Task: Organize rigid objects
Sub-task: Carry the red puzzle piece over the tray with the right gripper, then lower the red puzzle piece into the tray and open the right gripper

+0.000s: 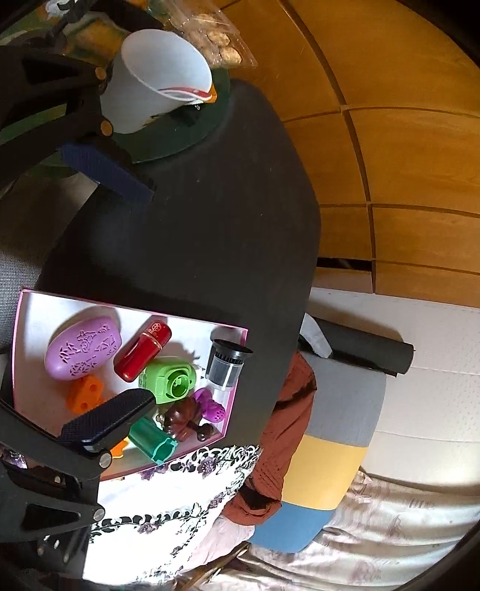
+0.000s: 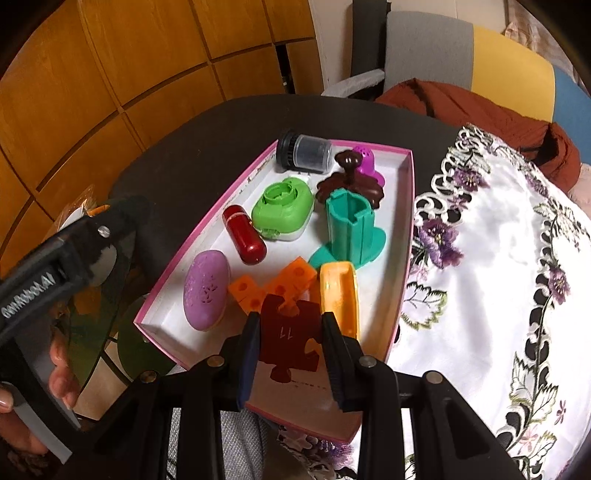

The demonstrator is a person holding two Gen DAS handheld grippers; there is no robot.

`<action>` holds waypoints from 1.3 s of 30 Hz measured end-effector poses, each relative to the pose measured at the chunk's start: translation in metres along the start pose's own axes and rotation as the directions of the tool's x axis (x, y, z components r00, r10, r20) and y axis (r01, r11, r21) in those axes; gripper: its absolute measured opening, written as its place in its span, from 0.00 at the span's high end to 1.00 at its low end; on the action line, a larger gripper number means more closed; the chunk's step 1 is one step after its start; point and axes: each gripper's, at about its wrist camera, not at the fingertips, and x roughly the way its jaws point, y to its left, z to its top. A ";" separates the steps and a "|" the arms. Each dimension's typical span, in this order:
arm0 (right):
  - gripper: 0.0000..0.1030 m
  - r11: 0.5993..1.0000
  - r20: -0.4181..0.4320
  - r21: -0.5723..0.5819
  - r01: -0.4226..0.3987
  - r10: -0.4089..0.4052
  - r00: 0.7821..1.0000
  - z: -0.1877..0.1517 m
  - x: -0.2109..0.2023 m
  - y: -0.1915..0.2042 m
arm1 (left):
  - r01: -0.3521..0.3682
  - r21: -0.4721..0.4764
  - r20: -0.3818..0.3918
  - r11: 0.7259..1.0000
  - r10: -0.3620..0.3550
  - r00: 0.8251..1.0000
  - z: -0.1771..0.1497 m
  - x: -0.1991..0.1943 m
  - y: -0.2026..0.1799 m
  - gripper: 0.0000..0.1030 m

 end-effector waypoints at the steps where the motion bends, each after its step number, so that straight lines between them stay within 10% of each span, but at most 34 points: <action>1: 0.69 1.000 -0.001 0.005 -0.004 0.004 1.000 -0.001 0.001 -0.001 | -0.004 -0.001 0.004 1.000 0.004 1.000 0.001 -0.001 0.000 0.00; 24: 0.67 0.999 0.012 0.014 0.047 -0.047 0.999 -0.001 -0.011 0.003 | -0.146 -0.092 0.124 0.985 0.157 0.980 0.004 -0.021 0.000 0.00; 30: 0.60 0.988 0.073 0.033 0.153 -0.156 0.985 0.009 -0.023 0.002 | -0.200 -0.002 -0.018 0.980 0.200 0.980 0.011 -0.010 -0.005 0.00; 39: 0.58 0.955 0.119 0.079 0.287 -0.295 0.948 0.026 -0.035 0.002 | -0.048 0.074 -0.172 0.996 0.060 0.983 0.011 0.001 -0.014 0.00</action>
